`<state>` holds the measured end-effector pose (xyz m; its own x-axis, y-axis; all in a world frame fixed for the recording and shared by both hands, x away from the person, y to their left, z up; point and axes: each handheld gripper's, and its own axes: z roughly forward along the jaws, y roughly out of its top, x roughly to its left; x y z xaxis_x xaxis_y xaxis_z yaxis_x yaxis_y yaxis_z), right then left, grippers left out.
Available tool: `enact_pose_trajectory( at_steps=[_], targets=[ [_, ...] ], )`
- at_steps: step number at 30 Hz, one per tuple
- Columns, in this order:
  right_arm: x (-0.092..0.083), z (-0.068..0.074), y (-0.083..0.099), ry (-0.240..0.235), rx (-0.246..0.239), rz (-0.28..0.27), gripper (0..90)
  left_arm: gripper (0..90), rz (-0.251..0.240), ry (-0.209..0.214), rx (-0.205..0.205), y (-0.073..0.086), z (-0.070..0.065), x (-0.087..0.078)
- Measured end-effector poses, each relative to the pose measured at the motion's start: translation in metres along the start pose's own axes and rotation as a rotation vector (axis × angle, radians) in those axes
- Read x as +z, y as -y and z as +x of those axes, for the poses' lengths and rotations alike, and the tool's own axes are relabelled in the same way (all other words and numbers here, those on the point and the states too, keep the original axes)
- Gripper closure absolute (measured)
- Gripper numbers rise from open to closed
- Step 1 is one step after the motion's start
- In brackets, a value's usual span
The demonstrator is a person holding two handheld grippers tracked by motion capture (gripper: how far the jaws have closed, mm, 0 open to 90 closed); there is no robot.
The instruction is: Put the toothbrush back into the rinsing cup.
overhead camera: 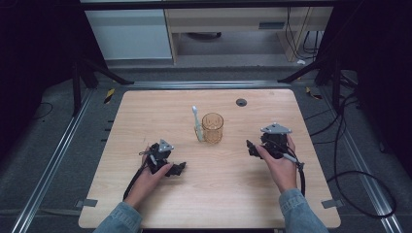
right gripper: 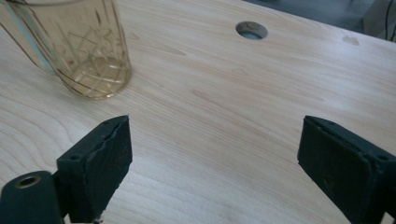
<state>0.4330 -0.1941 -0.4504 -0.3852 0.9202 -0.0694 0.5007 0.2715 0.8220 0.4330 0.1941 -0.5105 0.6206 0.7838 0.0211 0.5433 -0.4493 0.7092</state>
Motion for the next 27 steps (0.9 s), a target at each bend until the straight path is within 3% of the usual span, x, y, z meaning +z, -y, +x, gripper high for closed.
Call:
enact_pose_trajectory(
  at_steps=[7, 16, 25, 27],
  targets=[
    [0.000, -0.016, 0.026, 0.011, 0.036, 0.059, 10.9, 0.0, 0.000, 0.001, 0.000, 0.000, 0.000, 0.000],
    [0.005, -0.040, 0.060, 0.015, 0.142, 0.116, 9.4, 0.0, 0.000, 0.000, 0.000, 0.000, 0.000, 0.000],
    [0.013, -0.042, 0.066, 0.047, 0.168, 0.154, 8.2, 0.0, 0.000, 0.000, 0.000, 0.000, 0.000, 0.000],
    [0.016, -0.040, 0.067, 0.052, 0.149, 0.155, 6.2, 0.0, 0.000, 0.000, 0.000, 0.000, 0.000, 0.000]
  ],
)
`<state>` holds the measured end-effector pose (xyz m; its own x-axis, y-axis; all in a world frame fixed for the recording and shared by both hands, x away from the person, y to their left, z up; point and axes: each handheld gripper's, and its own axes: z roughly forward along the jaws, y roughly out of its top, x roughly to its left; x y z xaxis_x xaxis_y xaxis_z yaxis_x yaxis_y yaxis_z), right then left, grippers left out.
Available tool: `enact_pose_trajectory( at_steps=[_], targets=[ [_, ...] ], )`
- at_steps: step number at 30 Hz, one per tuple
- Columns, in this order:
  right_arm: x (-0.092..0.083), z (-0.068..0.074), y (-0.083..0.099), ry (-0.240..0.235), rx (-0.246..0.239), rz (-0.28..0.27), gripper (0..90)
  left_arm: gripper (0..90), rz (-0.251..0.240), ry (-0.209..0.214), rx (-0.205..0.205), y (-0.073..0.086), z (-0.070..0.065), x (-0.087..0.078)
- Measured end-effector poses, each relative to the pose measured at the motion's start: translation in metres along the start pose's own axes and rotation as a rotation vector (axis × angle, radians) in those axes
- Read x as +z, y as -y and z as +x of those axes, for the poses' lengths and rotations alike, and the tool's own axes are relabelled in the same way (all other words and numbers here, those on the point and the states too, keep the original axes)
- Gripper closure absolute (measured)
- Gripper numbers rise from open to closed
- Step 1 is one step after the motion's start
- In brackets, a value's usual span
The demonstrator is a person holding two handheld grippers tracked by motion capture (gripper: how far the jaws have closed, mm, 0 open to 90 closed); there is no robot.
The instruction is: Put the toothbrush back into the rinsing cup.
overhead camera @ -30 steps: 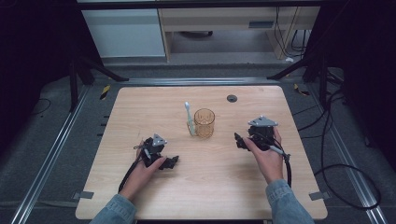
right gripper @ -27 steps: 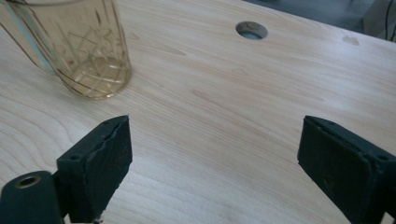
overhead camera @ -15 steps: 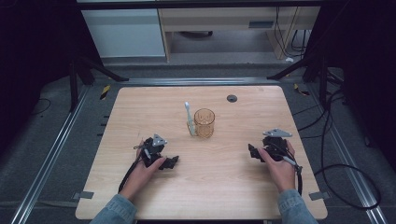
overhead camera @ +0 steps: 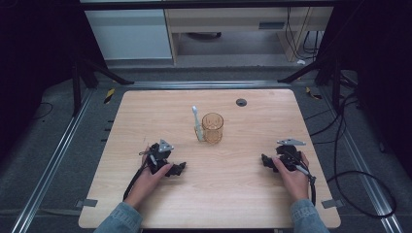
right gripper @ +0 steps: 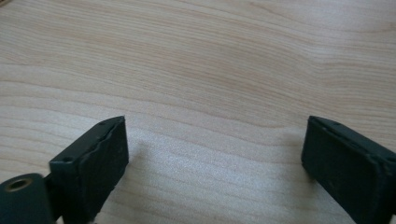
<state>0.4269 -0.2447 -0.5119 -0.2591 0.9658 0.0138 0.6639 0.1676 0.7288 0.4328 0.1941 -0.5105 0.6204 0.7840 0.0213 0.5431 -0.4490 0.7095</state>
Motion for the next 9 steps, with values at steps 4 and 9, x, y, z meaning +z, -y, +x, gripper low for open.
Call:
enact_pose_trajectory(
  at_steps=[4, 9],
  targets=[
    [0.0024, 0.0046, 0.0006, 0.008, -0.018, -0.010, 5.2, 0.0, 0.000, -0.001, 0.000, 0.0001, -0.0001, -0.0001],
    [0.0038, 0.0080, -0.0003, 0.007, -0.019, -0.009, 4.2, 0.0, 0.000, 0.000, 0.000, 0.0000, -0.0001, -0.0001]
  ],
)
